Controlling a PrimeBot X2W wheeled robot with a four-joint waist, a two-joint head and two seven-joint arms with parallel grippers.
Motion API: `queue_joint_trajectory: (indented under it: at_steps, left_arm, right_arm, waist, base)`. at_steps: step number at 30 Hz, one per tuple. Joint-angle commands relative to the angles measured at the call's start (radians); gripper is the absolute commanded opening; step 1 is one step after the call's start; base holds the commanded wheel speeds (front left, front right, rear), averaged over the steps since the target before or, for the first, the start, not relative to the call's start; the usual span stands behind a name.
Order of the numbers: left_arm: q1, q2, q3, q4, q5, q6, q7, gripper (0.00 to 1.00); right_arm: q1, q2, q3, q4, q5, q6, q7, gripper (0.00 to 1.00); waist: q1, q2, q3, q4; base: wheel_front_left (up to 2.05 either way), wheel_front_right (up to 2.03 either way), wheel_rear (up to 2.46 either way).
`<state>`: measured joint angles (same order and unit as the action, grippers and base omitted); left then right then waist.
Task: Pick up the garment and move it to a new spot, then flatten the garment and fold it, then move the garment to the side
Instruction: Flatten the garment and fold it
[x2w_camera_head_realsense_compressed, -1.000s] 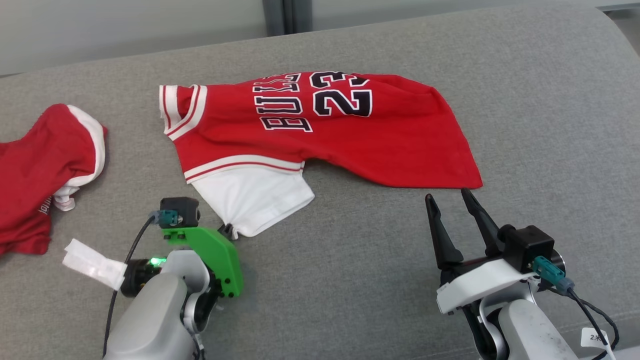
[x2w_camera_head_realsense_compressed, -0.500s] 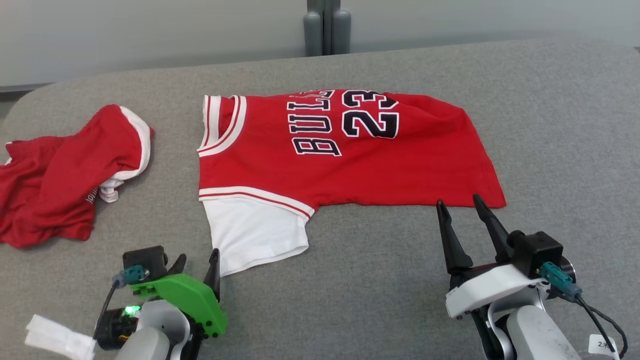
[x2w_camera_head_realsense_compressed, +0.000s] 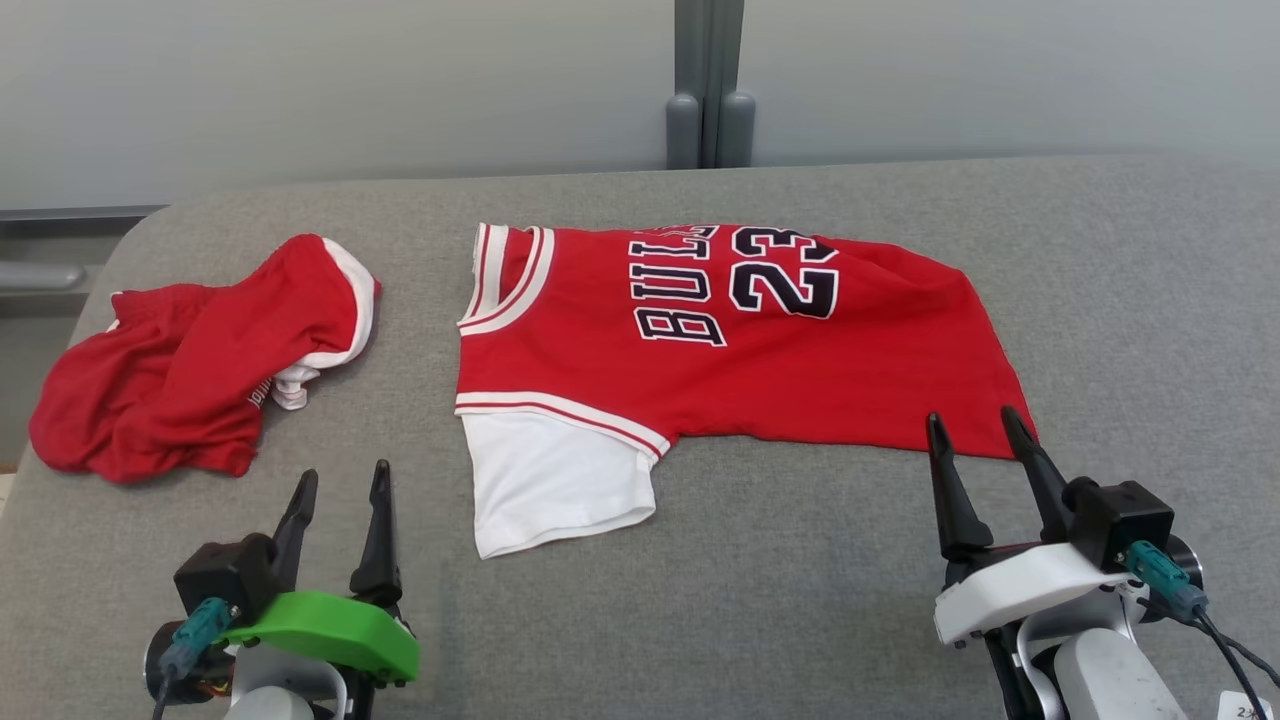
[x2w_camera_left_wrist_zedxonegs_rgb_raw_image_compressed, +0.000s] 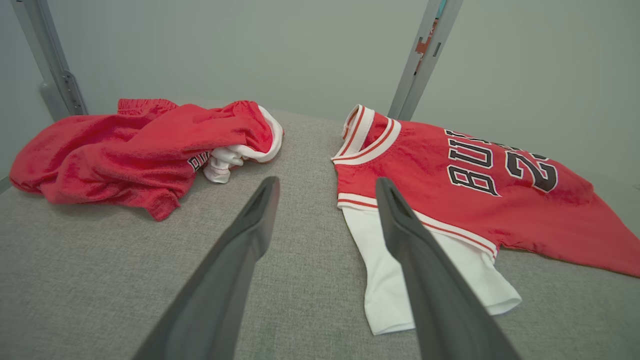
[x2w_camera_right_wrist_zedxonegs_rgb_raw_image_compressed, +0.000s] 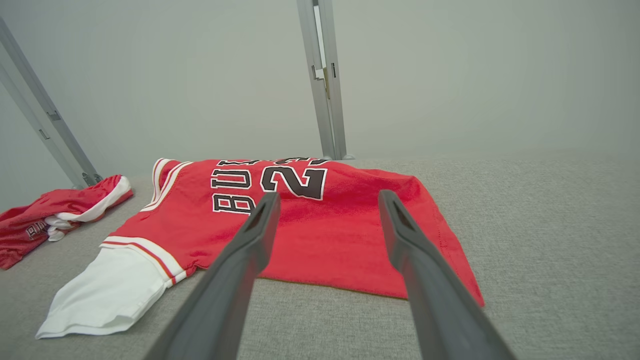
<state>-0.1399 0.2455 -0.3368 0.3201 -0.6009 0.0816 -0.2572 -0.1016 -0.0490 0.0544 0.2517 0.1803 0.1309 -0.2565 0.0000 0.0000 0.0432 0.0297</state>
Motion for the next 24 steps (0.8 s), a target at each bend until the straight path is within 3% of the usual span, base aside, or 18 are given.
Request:
queue_joint_trajectory:
  at_steps: [1, 10, 15, 24]
  left_arm:
    - [0.021, 0.007, 0.013, -0.009, 0.027, -0.011, -0.007, 1.0]
    - [0.085, -0.068, 0.183, -0.149, 0.2, -0.099, -0.008, 1.0]
    - [0.113, -0.105, 0.231, -0.137, 0.252, -0.161, -0.008, 1.0]
    - [0.114, -0.135, 0.271, -0.075, 0.277, -0.198, -0.008, 1.0]
  right_arm:
    - [0.015, -0.003, -0.008, -0.004, -0.009, 0.0, 0.0, 1.0]
    - [0.035, -0.002, -0.046, -0.009, -0.032, 0.0, 0.009, 1.0]
    - [0.052, -0.003, -0.051, -0.009, -0.045, 0.0, 0.021, 1.0]
    - [0.073, -0.002, -0.078, -0.029, -0.06, 0.0, 0.031, 1.0]
  waist:
    - [0.0, 0.0, -0.015, 0.014]
    - [0.0, 0.0, -0.035, 0.023]
    - [0.0, 0.0, -0.044, 0.014]
    - [0.0, 0.0, -0.05, -0.014]
  base:
    - [0.0, 0.0, 0.0]
    - [0.0, 0.0, 0.0]
    - [0.0, 0.0, 0.0]
    - [0.0, 0.0, 0.0]
